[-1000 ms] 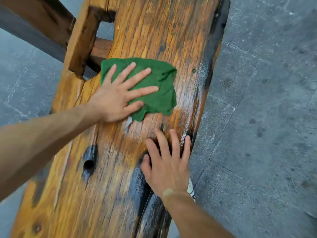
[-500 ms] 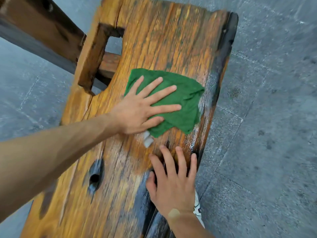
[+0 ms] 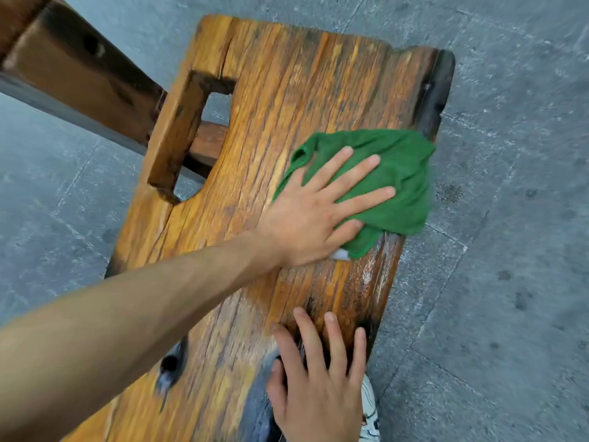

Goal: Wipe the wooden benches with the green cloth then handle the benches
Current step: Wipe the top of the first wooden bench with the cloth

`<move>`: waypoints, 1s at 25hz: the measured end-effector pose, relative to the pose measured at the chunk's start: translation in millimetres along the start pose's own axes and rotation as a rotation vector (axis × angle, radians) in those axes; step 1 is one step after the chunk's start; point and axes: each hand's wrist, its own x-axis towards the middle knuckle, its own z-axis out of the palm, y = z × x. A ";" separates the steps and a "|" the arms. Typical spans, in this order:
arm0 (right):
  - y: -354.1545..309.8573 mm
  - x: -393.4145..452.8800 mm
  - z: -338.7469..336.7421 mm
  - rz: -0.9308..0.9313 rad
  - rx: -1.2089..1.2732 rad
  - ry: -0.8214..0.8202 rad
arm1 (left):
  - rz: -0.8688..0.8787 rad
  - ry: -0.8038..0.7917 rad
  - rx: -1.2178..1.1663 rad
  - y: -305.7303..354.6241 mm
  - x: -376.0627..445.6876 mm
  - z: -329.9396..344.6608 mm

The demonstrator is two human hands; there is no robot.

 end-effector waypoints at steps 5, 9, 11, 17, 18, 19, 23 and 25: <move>6.0 27.9 -20.2 -0.046 0.149 -0.013 | -0.673 0.140 -0.182 -131.5 7.9 -16.8; 77.9 169.0 -33.0 0.068 0.074 0.058 | -1.002 0.180 -0.135 -136.0 87.8 -27.4; 95.8 209.3 -27.9 0.184 0.055 0.081 | -1.005 0.183 -0.079 -154.2 95.4 -27.6; 92.4 212.4 -21.3 0.161 0.041 0.122 | -1.193 0.199 -0.152 -213.9 113.6 -45.8; 93.8 215.2 -21.2 0.162 0.045 0.118 | -1.099 0.202 -0.133 -200.3 114.3 -46.2; 94.3 215.7 -20.5 0.154 0.054 0.121 | -0.965 0.215 -0.120 -182.2 113.9 -44.8; 94.1 209.7 -19.2 0.152 0.058 0.136 | -0.367 0.124 -0.085 -69.1 111.2 -39.3; 94.2 215.3 -21.9 0.176 0.128 0.137 | -0.125 -0.008 0.046 -39.7 132.3 -37.7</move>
